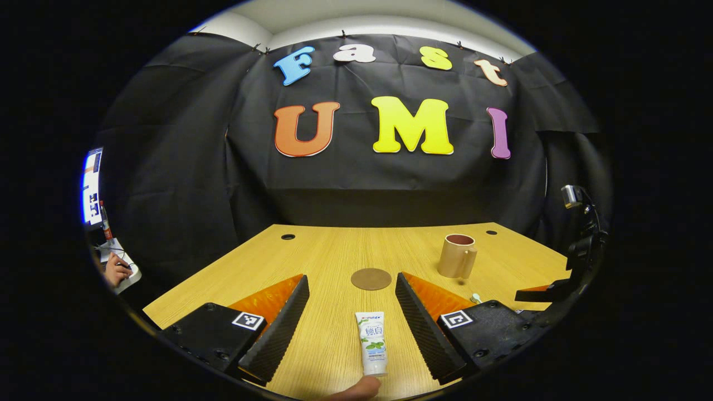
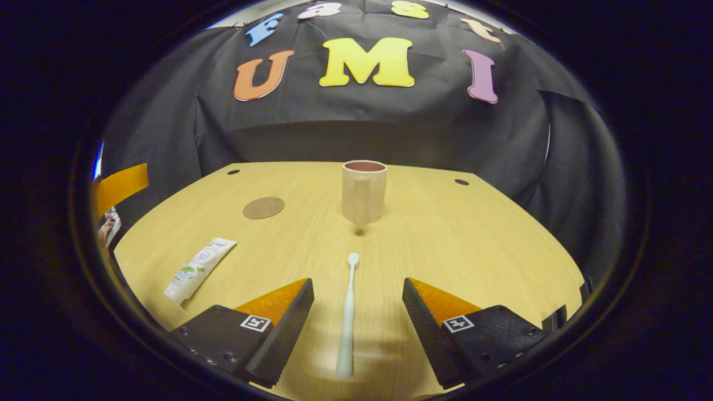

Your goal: Put the toothbrush and toothpaste on the desktop into the cup, then pick up the cup and place it on the coaster on the desktop.

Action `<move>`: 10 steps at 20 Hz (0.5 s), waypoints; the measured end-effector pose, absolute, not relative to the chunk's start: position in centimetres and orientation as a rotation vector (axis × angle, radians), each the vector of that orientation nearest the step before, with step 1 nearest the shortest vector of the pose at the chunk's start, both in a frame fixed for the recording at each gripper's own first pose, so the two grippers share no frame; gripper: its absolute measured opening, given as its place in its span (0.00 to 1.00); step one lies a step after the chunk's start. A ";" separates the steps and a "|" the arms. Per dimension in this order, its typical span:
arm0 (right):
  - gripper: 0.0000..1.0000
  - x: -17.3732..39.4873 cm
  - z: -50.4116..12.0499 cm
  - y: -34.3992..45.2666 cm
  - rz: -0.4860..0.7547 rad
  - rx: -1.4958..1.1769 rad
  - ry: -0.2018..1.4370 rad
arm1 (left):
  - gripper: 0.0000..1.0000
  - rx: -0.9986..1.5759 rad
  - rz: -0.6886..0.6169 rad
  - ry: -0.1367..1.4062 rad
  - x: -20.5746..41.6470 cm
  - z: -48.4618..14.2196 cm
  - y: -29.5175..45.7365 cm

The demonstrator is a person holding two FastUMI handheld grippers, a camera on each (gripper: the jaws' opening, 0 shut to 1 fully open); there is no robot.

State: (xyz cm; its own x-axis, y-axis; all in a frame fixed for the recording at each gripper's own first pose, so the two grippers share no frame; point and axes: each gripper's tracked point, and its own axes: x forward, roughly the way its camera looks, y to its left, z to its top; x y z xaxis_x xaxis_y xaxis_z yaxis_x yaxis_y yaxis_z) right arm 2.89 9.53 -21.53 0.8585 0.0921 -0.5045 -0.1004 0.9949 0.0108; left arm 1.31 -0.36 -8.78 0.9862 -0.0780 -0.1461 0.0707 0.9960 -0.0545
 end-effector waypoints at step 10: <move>0.54 5.1 -23.6 10.2 0.088 0.002 0.630 | 0.99 -0.031 -0.081 0.201 2.8 -10.8 -0.4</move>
